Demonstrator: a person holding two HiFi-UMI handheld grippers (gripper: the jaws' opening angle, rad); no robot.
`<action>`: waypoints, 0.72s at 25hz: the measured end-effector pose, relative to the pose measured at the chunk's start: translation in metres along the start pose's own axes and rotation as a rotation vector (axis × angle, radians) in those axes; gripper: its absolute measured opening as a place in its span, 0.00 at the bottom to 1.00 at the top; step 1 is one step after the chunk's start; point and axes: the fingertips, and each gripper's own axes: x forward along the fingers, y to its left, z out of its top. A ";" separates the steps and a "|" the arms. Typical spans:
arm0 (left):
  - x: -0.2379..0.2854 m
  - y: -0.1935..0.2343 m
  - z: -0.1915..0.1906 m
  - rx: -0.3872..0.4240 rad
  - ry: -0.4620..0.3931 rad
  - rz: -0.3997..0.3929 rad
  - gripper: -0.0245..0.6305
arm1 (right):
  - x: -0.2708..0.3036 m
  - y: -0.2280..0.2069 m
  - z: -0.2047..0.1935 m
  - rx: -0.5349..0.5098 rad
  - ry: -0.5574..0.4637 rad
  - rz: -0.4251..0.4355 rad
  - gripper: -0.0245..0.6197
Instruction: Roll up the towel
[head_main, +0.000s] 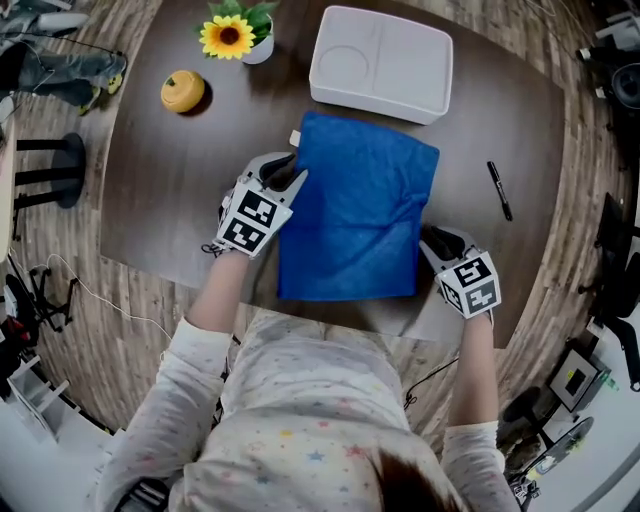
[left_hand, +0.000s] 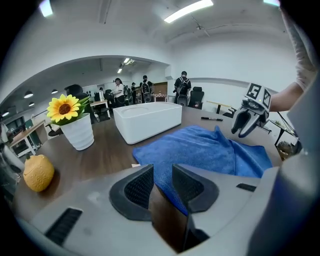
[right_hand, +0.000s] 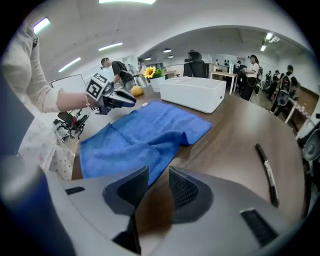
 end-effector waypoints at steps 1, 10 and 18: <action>0.001 0.000 0.000 0.000 0.001 -0.001 0.22 | 0.000 0.009 -0.006 0.010 0.005 0.014 0.24; -0.003 -0.010 0.008 0.025 -0.005 -0.032 0.22 | -0.001 0.069 -0.052 0.091 0.069 0.040 0.19; -0.007 -0.018 0.007 0.052 -0.014 -0.063 0.22 | -0.017 0.084 -0.089 0.138 0.102 -0.070 0.13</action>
